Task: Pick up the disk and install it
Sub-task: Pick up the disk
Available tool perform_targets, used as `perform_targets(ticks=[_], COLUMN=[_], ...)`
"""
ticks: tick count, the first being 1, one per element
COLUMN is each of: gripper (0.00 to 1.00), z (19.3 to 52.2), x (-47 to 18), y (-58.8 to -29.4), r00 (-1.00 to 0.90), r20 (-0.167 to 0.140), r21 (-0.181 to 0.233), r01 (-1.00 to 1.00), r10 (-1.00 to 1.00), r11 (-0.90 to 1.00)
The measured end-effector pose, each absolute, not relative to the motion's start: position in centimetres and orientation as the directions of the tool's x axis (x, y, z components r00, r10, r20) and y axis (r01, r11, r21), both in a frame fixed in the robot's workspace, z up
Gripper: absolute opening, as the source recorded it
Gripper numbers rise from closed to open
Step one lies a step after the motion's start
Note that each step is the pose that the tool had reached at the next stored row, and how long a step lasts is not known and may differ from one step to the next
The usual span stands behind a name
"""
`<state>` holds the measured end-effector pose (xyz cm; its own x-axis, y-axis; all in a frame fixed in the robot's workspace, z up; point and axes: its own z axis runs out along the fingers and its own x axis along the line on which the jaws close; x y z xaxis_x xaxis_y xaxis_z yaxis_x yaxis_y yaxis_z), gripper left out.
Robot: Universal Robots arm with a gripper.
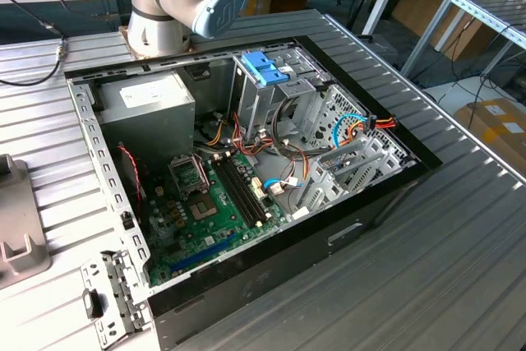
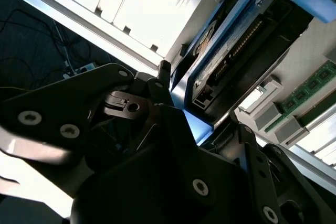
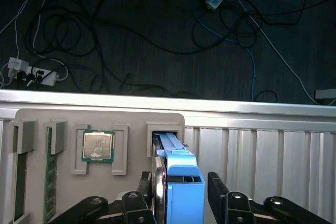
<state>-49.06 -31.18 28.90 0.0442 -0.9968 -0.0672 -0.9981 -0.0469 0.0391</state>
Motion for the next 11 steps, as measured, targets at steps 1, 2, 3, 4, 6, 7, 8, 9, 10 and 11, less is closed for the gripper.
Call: perform_targets(ticks=[1, 2, 3, 4, 6, 7, 8, 9, 10, 11], gripper=[0.53, 0.53, 0.46, 0.40, 0.38, 0.38, 0.38, 0.38, 0.38, 0.38], z=[28.89, 28.89, 28.88, 28.87, 28.87, 28.86, 28.85, 28.84, 28.84, 28.83], x=[-49.06, -49.06, -49.06, -49.06, -49.06, -49.06, -49.06, -49.06, -49.06, -49.06], y=[-31.18, -31.18, -31.18, -31.18, -31.18, -31.18, -31.18, -31.18, -31.18, -31.18], r00=[0.044, 0.044, 0.044, 0.044, 0.044, 0.044, 0.044, 0.044, 0.044, 0.044], r20=[-0.067, -0.067, -0.067, -0.067, -0.067, -0.067, -0.067, -0.067, -0.067, -0.067], r21=[0.039, 0.039, 0.039, 0.039, 0.039, 0.039, 0.039, 0.039, 0.039, 0.039], r01=[-0.998, -0.998, -0.998, -0.998, -0.998, -0.998, -0.998, -0.998, -0.998, -0.998], r10=[-0.997, -0.997, -0.997, -0.997, -0.997, -0.997, -0.997, -0.997, -0.997, -0.997], r11=[-0.047, -0.047, -0.047, -0.047, -0.047, -0.047, -0.047, -0.047, -0.047, -0.047])
